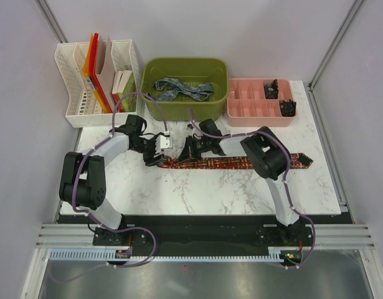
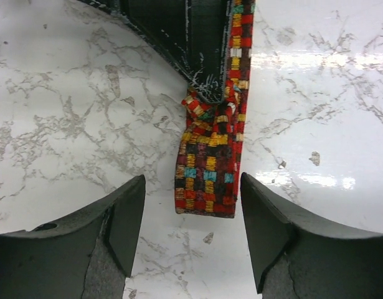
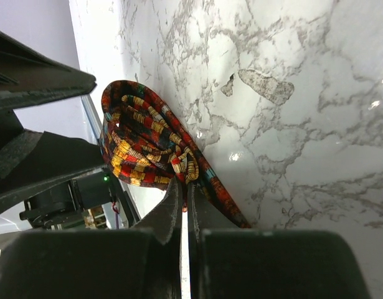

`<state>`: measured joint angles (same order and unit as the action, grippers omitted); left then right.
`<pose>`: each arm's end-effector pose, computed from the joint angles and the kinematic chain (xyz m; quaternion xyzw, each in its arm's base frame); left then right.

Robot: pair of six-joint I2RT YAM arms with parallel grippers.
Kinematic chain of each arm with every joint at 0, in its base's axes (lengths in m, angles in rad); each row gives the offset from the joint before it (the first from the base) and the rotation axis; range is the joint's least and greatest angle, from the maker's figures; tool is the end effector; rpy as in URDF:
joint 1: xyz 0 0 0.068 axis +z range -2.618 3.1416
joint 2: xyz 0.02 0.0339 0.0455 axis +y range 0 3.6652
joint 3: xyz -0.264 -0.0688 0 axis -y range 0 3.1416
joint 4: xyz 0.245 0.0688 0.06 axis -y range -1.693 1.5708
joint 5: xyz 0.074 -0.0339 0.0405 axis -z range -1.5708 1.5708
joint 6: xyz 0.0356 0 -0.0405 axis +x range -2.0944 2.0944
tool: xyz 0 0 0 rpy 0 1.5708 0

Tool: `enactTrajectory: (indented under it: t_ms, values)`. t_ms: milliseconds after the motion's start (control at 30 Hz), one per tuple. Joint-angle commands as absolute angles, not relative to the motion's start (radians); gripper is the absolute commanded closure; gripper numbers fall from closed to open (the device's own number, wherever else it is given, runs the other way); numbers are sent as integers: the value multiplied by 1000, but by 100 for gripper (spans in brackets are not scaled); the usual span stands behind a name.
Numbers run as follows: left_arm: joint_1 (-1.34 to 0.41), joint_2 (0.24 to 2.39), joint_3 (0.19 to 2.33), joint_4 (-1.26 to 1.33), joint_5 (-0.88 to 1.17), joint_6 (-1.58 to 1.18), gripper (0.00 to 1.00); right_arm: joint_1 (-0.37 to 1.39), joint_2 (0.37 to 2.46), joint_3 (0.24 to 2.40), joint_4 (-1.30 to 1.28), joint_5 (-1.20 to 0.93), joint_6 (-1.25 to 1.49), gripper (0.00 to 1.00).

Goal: Roll the ties
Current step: Roll the tie at the center of the board.

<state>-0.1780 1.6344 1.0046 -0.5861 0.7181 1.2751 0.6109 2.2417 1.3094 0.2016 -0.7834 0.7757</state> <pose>0.2962 -0.0771 0.1866 0.6585 0.6476 -0.2089 0.3214 0.3560 0.2800 0.0931 -0.0857 0.8539 0.5090 0.0671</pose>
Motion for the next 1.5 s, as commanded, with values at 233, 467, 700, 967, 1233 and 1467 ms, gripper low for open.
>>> enactTrajectory:
  t_ms: [233,467,700,967,1233,1467]
  values:
    - [-195,1704,1026,-658,709,1302,25,611,2220,1264,130,-658,669,100]
    - [-213,1707,1037,-637,680,1287,37,624,2229,1267,124,-647,654,100]
    - [-244,1644,1058,-634,762,1223,61,638,2224,1264,124,-643,661,100]
    - [-344,1701,1095,-509,744,1071,61,644,2214,1253,170,-660,700,100]
    - [-405,1782,1104,-497,641,1048,60,640,2184,1235,204,-698,718,93]
    - [-407,1822,1080,-525,536,1080,62,626,2151,1238,195,-752,707,85]
